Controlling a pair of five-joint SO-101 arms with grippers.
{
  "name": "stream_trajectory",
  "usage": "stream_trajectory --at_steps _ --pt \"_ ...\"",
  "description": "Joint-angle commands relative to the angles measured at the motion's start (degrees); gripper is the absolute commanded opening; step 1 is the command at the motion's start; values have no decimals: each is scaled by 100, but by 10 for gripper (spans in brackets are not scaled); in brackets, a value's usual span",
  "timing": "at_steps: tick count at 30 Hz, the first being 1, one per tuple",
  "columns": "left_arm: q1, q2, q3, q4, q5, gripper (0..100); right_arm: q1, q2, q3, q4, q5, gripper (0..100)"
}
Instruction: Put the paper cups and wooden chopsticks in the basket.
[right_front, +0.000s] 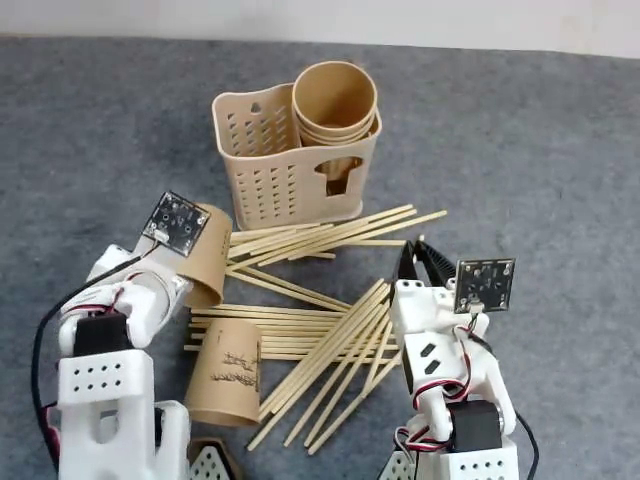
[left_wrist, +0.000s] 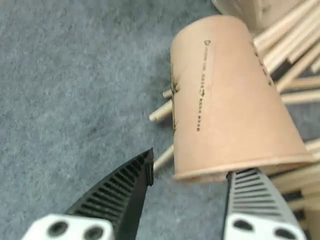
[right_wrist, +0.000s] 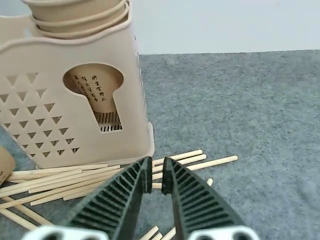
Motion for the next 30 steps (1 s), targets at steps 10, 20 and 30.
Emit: stream_trajectory --at_steps 10,20,30 --pt "576 22 708 -1178 299 2 40 -57 -57 -145 -35 53" --pt "409 22 -444 290 818 6 40 -57 -57 -145 -35 53" --pt "321 84 -2862 2840 1196 6 40 -57 -57 -145 -35 53"
